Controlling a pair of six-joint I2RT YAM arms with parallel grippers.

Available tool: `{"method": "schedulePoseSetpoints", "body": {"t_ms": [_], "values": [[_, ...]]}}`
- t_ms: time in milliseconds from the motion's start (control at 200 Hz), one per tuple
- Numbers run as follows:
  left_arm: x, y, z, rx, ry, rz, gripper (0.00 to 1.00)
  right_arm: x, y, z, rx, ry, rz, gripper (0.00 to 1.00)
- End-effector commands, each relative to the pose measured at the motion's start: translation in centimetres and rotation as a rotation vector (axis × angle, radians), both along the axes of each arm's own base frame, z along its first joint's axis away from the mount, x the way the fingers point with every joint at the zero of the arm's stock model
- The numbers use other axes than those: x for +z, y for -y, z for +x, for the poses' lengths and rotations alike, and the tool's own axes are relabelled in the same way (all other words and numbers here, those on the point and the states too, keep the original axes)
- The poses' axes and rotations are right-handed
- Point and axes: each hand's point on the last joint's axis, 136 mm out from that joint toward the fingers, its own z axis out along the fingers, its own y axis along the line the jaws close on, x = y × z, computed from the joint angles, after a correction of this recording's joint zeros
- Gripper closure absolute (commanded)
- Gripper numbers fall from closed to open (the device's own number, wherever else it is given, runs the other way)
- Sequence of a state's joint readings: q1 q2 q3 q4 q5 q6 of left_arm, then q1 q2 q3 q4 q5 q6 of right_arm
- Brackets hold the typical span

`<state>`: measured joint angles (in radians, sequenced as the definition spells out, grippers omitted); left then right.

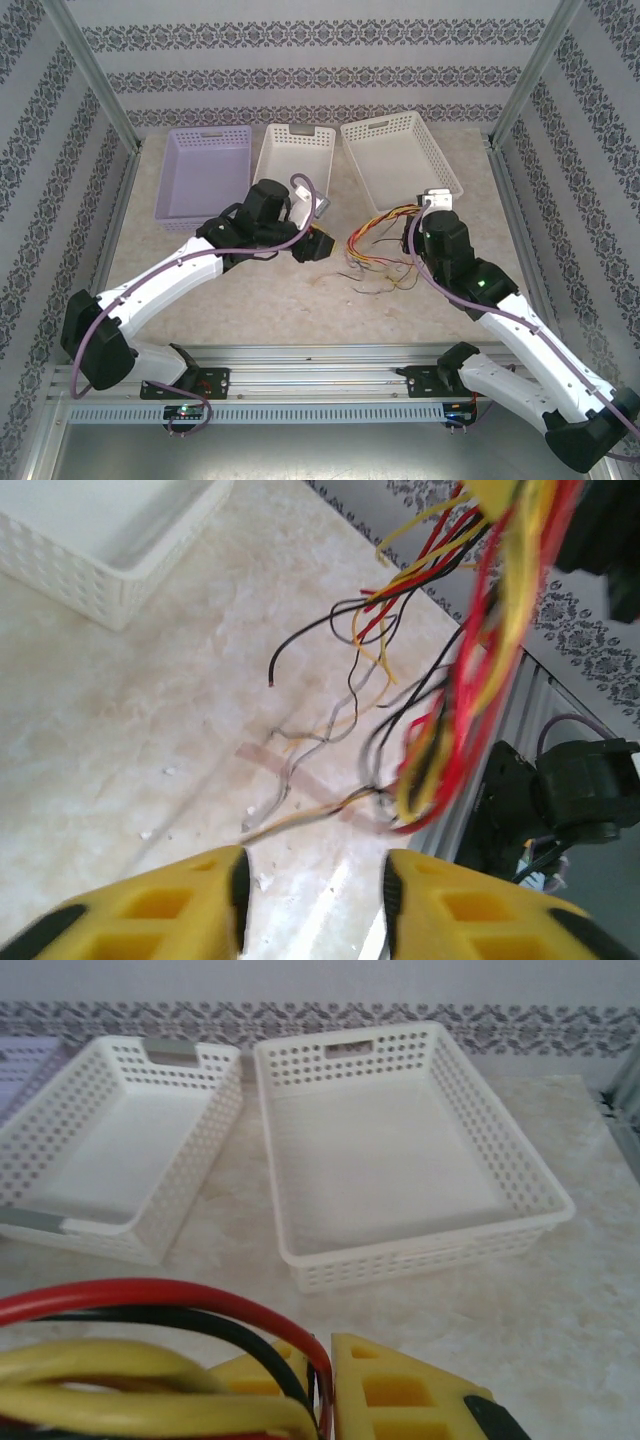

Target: Untangle the cables

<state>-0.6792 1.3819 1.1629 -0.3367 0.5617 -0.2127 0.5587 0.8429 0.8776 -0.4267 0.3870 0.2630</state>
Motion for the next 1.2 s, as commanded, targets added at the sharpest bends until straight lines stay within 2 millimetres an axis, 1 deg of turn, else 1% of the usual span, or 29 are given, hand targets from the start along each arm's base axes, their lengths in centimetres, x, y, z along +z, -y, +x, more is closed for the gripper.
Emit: {"method": "schedulePoseSetpoints", "body": {"t_ms": [0,45,130,205,365,450,505,580,679,784,899,1074,1199], "values": [[0.9,0.5,-1.1,-0.053,0.006,-0.016,0.49,1.5,-1.6,-0.2,0.076,0.007,0.067,1.0],[1.6,0.4,-1.3,-0.056,0.027,-0.03,0.44,1.4,-2.0,-0.1,0.094,0.007,0.065,1.0],[2.9,-0.1,-1.7,-0.054,0.081,-0.063,0.32,0.7,-2.8,0.1,0.133,-0.01,0.059,1.0],[4.1,-0.5,-2.3,-0.057,0.125,-0.092,0.27,0.1,-3.1,0.3,0.139,-0.022,0.046,1.0],[6.3,-1.3,-3.4,-0.077,0.199,-0.139,0.24,-1.0,-3.1,0.8,0.136,-0.029,0.015,1.0],[7.2,-1.9,-3.7,-0.069,0.233,-0.154,0.22,-1.5,-3.3,0.9,0.147,-0.036,0.012,1.0],[7.4,-2.0,-3.8,-0.069,0.238,-0.165,0.21,-1.6,-3.8,0.9,0.171,-0.036,0.021,1.0],[6.9,-1.5,-3.9,-0.085,0.213,-0.166,0.21,-1.8,-4.5,0.7,0.208,-0.03,0.037,1.0],[6.0,-0.8,-3.7,-0.108,0.162,-0.159,0.23,-1.7,-5.2,0.4,0.25,-0.018,0.054,1.0],[5.3,-0.3,-3.6,-0.122,0.127,-0.154,0.29,-1.8,-5.9,0.1,0.287,-0.019,0.068,1.0],[4.9,-0.4,-3.4,-0.114,0.123,-0.139,0.36,-1.9,-6.3,-0.1,0.304,-0.019,0.065,1.0],[4.9,-0.4,-3.4,-0.112,0.124,-0.136,0.55,-2.1,-6.7,-0.3,0.324,-0.027,0.066,1.0],[4.8,-0.3,-3.5,-0.123,0.112,-0.14,0.66,-2.3,-6.9,-0.3,0.326,-0.031,0.065,1.0]]}}
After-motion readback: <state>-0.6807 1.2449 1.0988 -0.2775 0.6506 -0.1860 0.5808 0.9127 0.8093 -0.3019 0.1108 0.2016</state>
